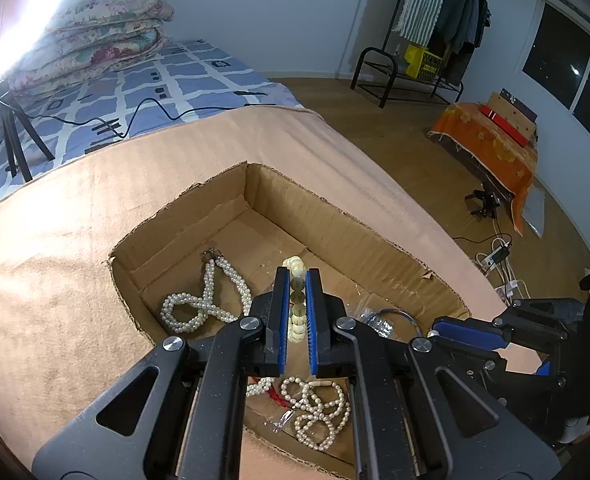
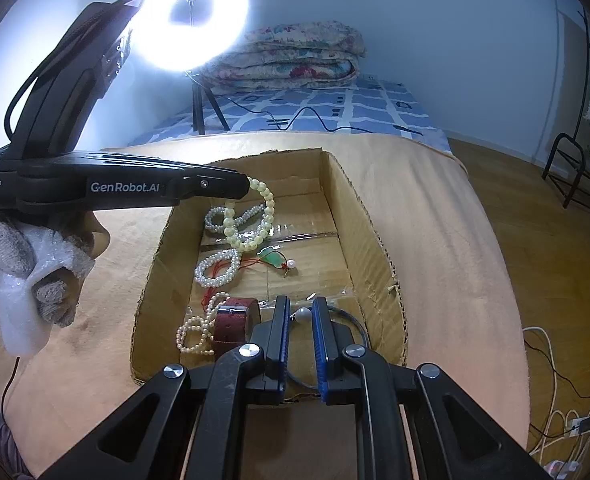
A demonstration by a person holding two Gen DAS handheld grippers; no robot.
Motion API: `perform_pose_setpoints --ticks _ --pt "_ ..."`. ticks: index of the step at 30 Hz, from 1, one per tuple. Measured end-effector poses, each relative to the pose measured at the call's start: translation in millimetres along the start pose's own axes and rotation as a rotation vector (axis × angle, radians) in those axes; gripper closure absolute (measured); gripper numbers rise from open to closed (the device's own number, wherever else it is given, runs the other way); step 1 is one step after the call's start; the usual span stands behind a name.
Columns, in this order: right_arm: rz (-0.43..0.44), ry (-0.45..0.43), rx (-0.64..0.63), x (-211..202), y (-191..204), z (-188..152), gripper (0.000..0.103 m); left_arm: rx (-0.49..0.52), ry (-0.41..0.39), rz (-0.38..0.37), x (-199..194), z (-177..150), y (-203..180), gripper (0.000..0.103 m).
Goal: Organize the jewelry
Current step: 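Open the right tool releasing the pendant while the left tool releases the bracelet into the box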
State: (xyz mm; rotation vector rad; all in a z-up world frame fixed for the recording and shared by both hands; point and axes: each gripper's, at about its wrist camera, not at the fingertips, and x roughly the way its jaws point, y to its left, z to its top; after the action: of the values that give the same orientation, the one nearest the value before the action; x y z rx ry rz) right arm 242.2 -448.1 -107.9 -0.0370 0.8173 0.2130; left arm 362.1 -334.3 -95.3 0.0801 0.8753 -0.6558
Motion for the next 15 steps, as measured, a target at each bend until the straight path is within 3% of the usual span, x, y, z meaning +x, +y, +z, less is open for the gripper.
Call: perform_pose_setpoints --ticks 7,15 --pt "0.0 0.012 -0.003 2.8 1.9 -0.2 0.092 -0.001 -0.001 0.01 -2.6 -2.1 -1.3 0.098" --pt "-0.009 0.001 -0.011 0.2 3.9 1.3 0.077 -0.002 -0.005 0.009 -6.6 -2.3 1.9 0.098"
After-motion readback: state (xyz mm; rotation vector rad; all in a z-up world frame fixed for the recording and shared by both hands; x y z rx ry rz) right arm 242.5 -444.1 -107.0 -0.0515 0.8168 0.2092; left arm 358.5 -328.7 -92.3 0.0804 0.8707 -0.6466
